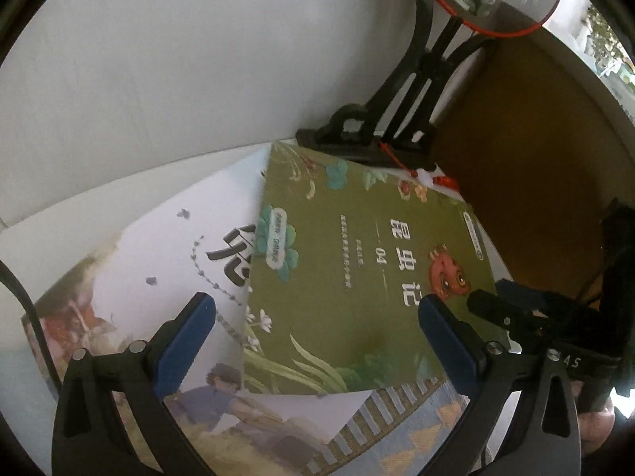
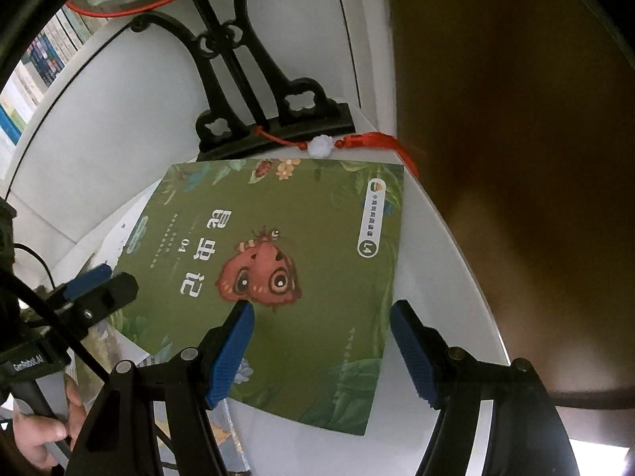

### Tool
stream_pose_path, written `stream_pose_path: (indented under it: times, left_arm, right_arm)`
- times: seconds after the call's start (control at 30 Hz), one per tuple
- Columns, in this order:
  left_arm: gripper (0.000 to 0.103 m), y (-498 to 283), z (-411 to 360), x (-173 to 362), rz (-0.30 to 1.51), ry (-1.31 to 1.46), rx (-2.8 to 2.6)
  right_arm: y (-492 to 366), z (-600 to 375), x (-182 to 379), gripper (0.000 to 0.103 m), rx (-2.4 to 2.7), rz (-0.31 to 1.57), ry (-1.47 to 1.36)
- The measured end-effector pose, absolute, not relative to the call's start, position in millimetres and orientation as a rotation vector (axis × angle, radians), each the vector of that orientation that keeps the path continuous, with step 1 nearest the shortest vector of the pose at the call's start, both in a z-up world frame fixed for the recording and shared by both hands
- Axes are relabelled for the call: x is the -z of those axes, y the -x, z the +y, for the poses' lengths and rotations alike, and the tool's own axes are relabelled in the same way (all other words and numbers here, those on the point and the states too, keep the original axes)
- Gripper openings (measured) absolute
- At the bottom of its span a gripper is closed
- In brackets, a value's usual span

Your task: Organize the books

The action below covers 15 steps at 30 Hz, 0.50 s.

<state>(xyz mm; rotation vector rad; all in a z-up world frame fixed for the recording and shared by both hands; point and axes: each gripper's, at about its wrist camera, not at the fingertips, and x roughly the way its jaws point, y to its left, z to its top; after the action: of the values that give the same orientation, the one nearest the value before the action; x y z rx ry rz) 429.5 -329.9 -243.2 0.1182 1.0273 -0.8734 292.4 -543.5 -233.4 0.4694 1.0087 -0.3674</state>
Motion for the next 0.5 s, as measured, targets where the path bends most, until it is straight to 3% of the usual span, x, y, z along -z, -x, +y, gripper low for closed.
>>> stream_pose_path:
  times: [0.5]
  left_arm:
    - [0.102, -400.1, -300.1, 236.7, 1.064, -0.110, 0.952]
  right_arm:
    - [-299.2, -531.6, 235.0, 0.072, 0.275, 1.049, -0.363]
